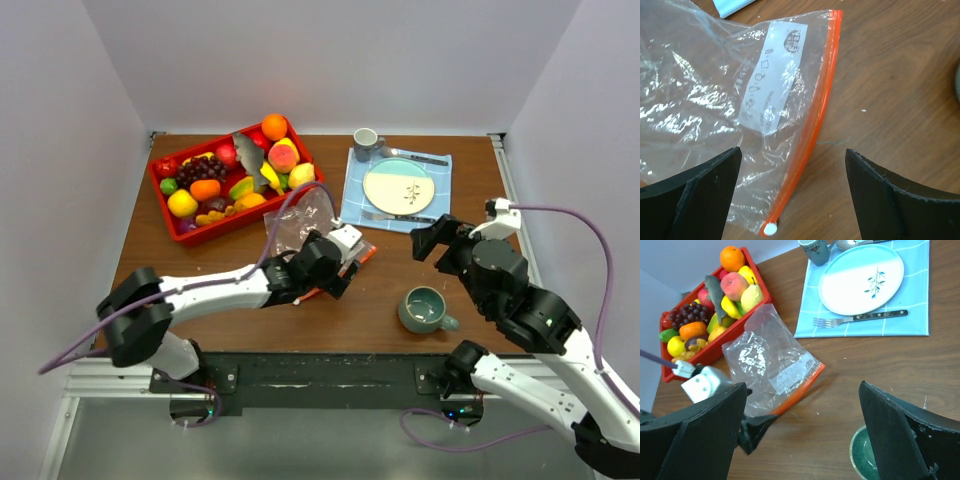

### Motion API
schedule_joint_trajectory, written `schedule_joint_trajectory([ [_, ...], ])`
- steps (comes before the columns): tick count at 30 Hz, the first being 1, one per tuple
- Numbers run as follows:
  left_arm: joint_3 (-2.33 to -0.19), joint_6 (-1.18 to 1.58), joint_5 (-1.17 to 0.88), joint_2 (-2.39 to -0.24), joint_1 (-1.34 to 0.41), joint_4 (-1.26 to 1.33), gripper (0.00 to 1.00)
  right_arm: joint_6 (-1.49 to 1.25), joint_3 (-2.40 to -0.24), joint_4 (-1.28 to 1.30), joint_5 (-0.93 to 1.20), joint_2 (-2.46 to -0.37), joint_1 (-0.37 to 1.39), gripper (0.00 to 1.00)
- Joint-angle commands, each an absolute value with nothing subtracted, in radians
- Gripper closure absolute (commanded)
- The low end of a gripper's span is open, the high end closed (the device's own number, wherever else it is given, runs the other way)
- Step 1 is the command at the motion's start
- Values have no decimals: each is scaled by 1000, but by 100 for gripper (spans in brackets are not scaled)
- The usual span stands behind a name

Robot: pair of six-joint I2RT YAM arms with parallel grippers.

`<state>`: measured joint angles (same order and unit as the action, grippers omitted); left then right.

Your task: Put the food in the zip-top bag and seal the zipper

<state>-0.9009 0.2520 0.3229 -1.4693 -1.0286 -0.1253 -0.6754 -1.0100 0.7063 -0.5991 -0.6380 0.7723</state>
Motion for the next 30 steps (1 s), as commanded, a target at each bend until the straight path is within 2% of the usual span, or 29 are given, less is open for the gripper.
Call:
schedule_joint_trajectory([
  [1, -1021, 152, 468, -1566, -1058, -155, 10, -716, -1023, 761, -620, -650, 775, 1],
  [5, -1104, 147, 613, -1695, -1081, -236, 10, -724, -1011, 762, -595, -652, 775, 2],
  [12, -1114, 143, 705, -1784, -1094, -222, 11, -724, -1002, 750, -578, -661, 775, 1],
  [15, -1117, 141, 744, -1804, -1094, -200, 21, -724, -997, 739, -577, -664, 775, 1],
  [16, -1117, 140, 758, -1810, -1094, -192, 35, -726, -996, 738, -575, -664, 776, 1],
  [18, -1120, 137, 765, -1813, -1094, -178, 56, -726, -989, 733, -575, -664, 773, 1],
  [19, -1129, 141, 768, -1806, -1094, -179, 78, -726, -988, 729, -574, -664, 775, 1],
  [22, -1141, 161, 724, -1738, -1091, -176, 99, -713, -983, 713, -552, -670, 773, 2],
  [26, -1169, 233, 539, -1628, -1014, -204, 100, -698, -957, 654, -486, -701, 775, 5],
  [30, -1158, 340, 332, -1513, -922, -186, 100, -699, -905, 525, -345, -757, 776, 13],
])
